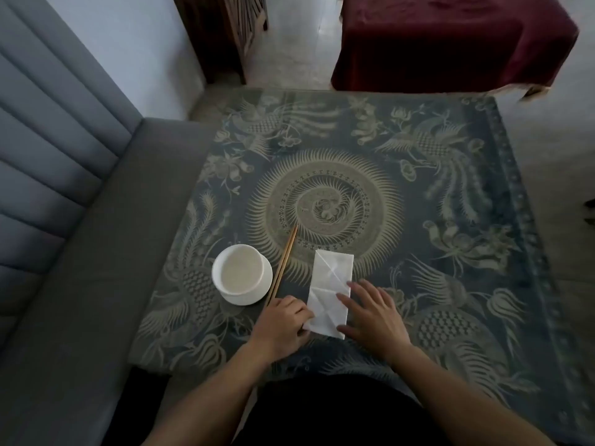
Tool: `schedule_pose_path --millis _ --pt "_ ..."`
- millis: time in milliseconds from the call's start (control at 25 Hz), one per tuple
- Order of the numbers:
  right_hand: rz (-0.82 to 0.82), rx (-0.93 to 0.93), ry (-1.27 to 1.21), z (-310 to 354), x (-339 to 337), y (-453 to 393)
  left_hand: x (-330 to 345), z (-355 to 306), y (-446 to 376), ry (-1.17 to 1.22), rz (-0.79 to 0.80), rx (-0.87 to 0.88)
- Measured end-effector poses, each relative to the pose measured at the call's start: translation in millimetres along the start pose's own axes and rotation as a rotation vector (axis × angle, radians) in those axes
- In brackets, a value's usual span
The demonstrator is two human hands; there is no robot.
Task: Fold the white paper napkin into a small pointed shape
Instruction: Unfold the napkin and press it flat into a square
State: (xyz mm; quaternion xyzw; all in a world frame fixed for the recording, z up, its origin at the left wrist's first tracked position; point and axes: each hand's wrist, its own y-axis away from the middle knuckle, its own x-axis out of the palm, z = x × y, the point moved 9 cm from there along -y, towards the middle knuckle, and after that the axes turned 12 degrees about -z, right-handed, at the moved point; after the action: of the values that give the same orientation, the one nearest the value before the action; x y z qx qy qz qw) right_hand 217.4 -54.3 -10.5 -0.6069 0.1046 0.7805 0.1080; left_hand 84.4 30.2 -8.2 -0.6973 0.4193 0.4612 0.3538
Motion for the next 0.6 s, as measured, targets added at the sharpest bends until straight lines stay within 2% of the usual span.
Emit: schedule_pose_path --millis 120,600 --pt "0.025 -0.094 -0.012 14.5 13.1 7.9 3.6 1.5 4.4 0.011 0.017 -0.030" --pt "0.044 -0.061 -0.011 13.5 18.8 13.5 -4.3 6.9 0.2 0.069 -0.014 -0.116"
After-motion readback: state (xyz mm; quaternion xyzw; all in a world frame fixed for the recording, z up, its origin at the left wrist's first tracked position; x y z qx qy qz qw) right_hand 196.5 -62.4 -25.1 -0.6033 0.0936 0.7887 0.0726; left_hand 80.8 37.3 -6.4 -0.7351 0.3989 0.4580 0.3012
